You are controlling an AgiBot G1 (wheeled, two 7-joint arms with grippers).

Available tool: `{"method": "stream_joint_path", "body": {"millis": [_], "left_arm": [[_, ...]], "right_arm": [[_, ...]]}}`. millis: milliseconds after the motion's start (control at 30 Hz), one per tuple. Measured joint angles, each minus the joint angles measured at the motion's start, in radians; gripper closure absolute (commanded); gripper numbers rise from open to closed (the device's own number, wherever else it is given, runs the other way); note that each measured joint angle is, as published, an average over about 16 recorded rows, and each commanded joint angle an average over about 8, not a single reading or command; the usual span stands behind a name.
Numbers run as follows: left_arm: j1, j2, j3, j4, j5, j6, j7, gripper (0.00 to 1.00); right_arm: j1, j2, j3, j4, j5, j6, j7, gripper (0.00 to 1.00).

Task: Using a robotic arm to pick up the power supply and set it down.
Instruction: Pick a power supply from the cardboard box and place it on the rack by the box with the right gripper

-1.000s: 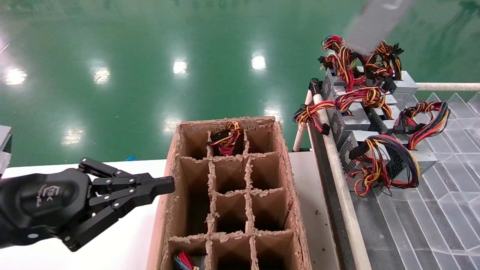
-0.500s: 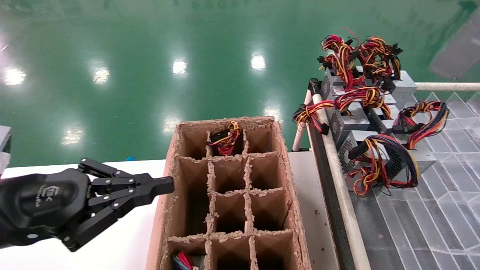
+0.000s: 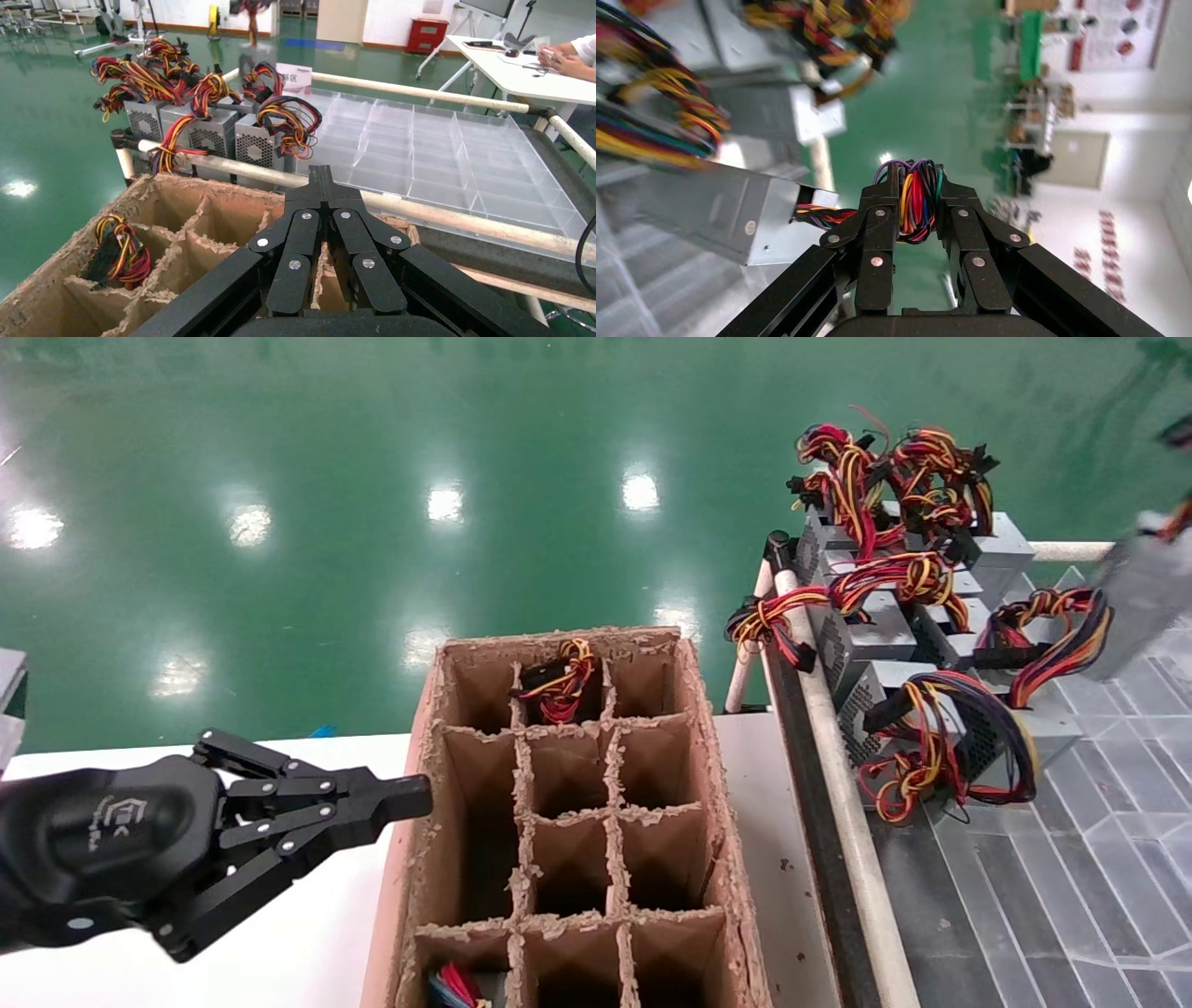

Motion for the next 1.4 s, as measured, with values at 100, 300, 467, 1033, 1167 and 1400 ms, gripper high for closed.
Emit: {"method": "stream_joint_path", "body": {"millis": [100, 300, 467, 1033, 1167, 1400], "left_arm": [[0.000, 0.000, 0.000, 0.000, 0.000, 0.000, 0.000, 1.00], [0.000, 0.000, 0.000, 0.000, 0.000, 0.000, 0.000, 1.00], [0.000, 0.000, 0.000, 0.000, 0.000, 0.000, 0.000, 1.00], [0.000, 0.000, 0.000, 0.000, 0.000, 0.000, 0.000, 1.00], [0.000, 0.000, 0.000, 0.000, 0.000, 0.000, 0.000, 1.00], [0.000, 0.000, 0.000, 0.000, 0.000, 0.000, 0.000, 1.00]], "right_arm": [[-0.014, -0.025, -0.003, -0.017, 0.023, -0.009, -0.034, 1.00], [-0.027, -0.086, -0.009, -0.051, 0.060, -0.022, -0.087, 1.00], [-0.027, -0.125, -0.016, -0.085, 0.064, -0.013, -0.107, 1.00], [-0.016, -0.163, -0.043, -0.219, -0.018, 0.074, -0.067, 0.45], [-0.012, -0.170, -0.046, -0.236, -0.026, 0.081, -0.061, 0.00], [-0.003, -0.180, -0.049, -0.251, -0.029, 0.078, -0.054, 0.00]]}}
